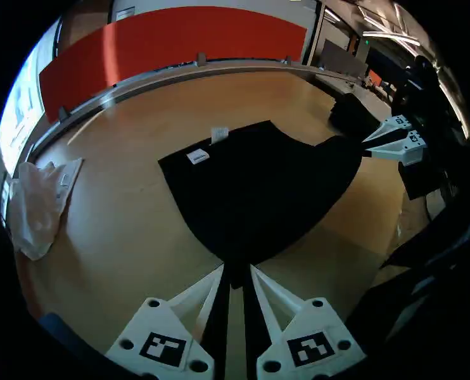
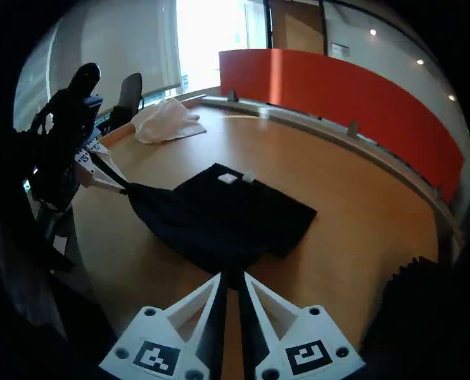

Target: Fold towel

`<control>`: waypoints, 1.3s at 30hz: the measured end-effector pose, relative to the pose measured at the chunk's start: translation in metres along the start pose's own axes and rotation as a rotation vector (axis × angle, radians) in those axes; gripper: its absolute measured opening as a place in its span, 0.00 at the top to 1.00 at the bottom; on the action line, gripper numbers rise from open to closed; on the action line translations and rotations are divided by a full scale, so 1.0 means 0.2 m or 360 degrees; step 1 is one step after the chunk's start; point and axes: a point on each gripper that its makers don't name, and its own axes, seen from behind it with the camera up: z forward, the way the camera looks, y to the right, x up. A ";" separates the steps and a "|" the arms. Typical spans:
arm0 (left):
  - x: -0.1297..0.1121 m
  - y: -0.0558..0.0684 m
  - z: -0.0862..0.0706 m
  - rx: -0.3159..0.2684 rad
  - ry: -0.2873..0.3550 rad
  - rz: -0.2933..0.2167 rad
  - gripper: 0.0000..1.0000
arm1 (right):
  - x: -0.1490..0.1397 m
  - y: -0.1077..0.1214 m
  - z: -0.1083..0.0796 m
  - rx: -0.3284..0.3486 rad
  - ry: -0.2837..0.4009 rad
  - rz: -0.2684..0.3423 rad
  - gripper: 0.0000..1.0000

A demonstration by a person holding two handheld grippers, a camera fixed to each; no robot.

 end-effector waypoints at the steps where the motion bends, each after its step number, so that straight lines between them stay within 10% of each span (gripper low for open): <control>1: 0.00 0.01 -0.01 -0.0002 0.0001 -0.0001 0.87 | 0.00 0.00 -0.01 -0.0002 0.0002 0.0000 0.89; 39: 0.05 0.06 -0.18 -0.0005 -0.0004 0.0026 0.87 | 0.06 -0.12 -0.19 0.0068 -0.0007 0.0019 0.89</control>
